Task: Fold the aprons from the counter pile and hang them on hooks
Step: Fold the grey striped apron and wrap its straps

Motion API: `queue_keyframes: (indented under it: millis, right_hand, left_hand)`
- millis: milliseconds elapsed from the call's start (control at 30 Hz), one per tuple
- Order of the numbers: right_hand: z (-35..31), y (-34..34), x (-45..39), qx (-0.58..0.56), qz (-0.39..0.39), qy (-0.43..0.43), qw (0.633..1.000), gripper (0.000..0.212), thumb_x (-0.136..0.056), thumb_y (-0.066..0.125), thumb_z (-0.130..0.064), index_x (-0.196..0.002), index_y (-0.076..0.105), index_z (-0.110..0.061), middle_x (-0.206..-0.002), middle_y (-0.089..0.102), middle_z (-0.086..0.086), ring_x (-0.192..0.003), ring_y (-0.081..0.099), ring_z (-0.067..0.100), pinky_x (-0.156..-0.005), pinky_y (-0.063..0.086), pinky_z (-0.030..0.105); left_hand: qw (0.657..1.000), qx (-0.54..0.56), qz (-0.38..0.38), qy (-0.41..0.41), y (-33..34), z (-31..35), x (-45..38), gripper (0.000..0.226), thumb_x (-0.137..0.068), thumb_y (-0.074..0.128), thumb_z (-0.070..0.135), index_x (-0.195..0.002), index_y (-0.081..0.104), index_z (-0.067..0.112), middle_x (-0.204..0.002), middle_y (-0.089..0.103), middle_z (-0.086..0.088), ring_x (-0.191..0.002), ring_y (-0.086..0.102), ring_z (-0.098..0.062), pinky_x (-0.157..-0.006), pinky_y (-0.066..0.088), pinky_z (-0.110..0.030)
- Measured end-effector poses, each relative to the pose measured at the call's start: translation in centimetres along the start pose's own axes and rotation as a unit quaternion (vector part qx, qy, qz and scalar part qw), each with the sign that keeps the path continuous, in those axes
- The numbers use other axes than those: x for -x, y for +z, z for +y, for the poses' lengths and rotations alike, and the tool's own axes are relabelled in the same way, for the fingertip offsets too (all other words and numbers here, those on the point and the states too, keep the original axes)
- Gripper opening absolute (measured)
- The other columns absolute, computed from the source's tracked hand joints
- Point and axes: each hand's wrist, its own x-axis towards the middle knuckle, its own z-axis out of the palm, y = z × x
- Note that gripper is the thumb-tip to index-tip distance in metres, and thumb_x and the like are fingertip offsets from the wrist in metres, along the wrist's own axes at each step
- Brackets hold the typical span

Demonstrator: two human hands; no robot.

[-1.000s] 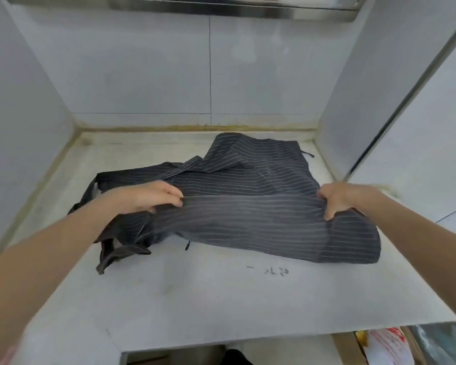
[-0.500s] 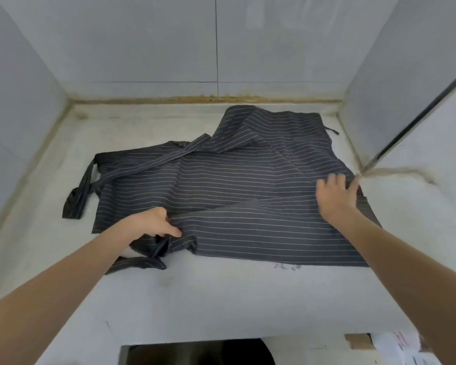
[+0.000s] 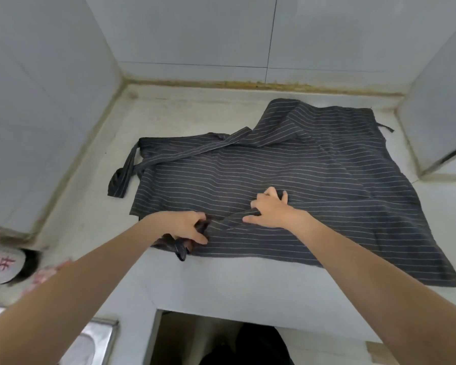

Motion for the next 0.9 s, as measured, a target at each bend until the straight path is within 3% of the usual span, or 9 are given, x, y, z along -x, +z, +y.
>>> queue_keyframes:
  millis: [100,167,300,400,467,533,667,767,900]
  right_hand:
    - [0.5,-0.4,0.1,-0.049,0.016,-0.022,0.998,0.019,-0.095,0.053,-0.03,-0.112,0.053,-0.02,-0.117,0.051,0.006,-0.125,0.029,0.028,-0.111,0.008,0.06]
    - [1.2,-1.5,0.4,-0.155,0.037,-0.041,0.986,0.01,-0.093,0.057,-0.019,-0.093,0.047,-0.023,-0.099,0.053,-0.002,-0.104,0.042,0.022,-0.104,0.03,0.049]
    - [2.3,-4.1,2.1,-0.327,0.09,-0.035,0.94,0.018,-0.09,0.06,-0.011,-0.098,0.049,-0.022,-0.11,0.053,-0.006,-0.106,0.049,0.016,-0.093,0.037,0.03]
    - [1.6,-4.0,2.0,-0.189,0.109,0.0,0.976,0.031,-0.093,0.056,-0.013,-0.122,0.045,-0.015,-0.13,0.051,0.003,-0.12,0.048,0.022,-0.103,0.035,0.035]
    - [0.5,-2.7,1.3,-0.069,0.136,0.025,0.988,0.039,-0.095,0.054,-0.019,-0.131,0.039,-0.017,-0.137,0.046,0.006,-0.126,0.043,0.025,-0.109,0.029,0.045]
    - [-0.3,-1.1,1.0,0.04,0.178,0.038,0.983,0.05,-0.096,0.052,-0.026,-0.14,0.03,-0.017,-0.145,0.034,0.009,-0.133,0.032,0.026,-0.112,0.022,0.048]
    - [0.4,0.8,2.5,0.086,0.251,0.026,0.964,0.05,-0.098,0.045,-0.028,-0.143,0.03,-0.017,-0.148,0.028,0.009,-0.135,0.028,0.027,-0.114,0.02,0.043]
    - [2.7,2.6,4.3,0.113,0.171,0.04,0.978,0.059,-0.097,0.039,-0.047,-0.148,0.02,-0.026,-0.157,0.01,0.005,-0.143,0.012,0.031,-0.114,0.012,0.053]
    - [9.2,4.5,7.7,0.027,0.074,0.23,0.97,0.076,-0.086,0.018,-0.073,-0.146,-0.015,-0.041,-0.155,-0.025,0.003,-0.143,-0.015,0.039,-0.11,0.004,0.064]
  left_hand:
    - [0.994,-0.019,-0.095,-0.043,-0.6,-1.1,1.1,0.025,-0.079,0.073,0.018,-0.096,0.056,0.018,-0.088,0.071,-0.006,-0.075,0.068,-0.013,-0.067,0.053,-0.024]
    - [0.993,-0.023,-0.113,-0.041,-1.7,-1.1,2.0,0.025,-0.081,0.072,0.016,-0.101,0.058,0.014,-0.089,0.071,-0.007,-0.074,0.065,-0.012,-0.065,0.052,-0.022]
    - [0.999,0.011,-0.033,0.03,-5.7,0.9,4.7,0.006,-0.091,0.06,0.014,-0.096,0.06,0.013,-0.081,0.068,-0.001,-0.069,0.063,-0.007,-0.07,0.05,-0.019]
    - [0.977,-0.135,0.161,0.033,-8.6,2.0,5.0,0.004,-0.09,0.061,0.024,-0.094,0.058,0.023,-0.088,0.063,0.003,-0.083,0.06,-0.01,-0.081,0.045,-0.03]
    - [0.92,-0.326,0.217,-0.028,-8.7,2.7,4.1,0.037,-0.088,0.062,0.035,-0.121,0.049,0.026,-0.121,0.054,-0.003,-0.118,0.048,-0.021,-0.102,0.031,-0.043]
    - [0.887,-0.418,0.193,-0.028,-6.9,3.5,2.6,0.072,-0.085,0.063,0.041,-0.144,0.024,0.024,-0.148,0.027,-0.009,-0.139,0.019,-0.031,-0.113,0.011,-0.052]
    - [0.887,-0.39,0.186,0.161,-1.1,6.5,0.0,0.078,-0.088,0.057,0.045,-0.15,0.013,0.024,-0.158,0.002,-0.005,-0.145,-0.002,-0.027,-0.116,0.003,-0.049]
    - [0.901,-0.409,0.097,0.109,2.2,6.4,-2.6,0.096,-0.086,0.055,0.055,-0.15,-0.01,0.023,-0.157,-0.019,-0.007,-0.143,-0.017,-0.032,-0.115,-0.002,-0.049]
    - [0.909,-0.402,0.072,0.084,2.9,5.1,-3.9,0.101,-0.086,0.053,0.058,-0.146,-0.022,0.025,-0.152,-0.032,-0.006,-0.139,-0.025,-0.039,-0.115,-0.007,-0.05]
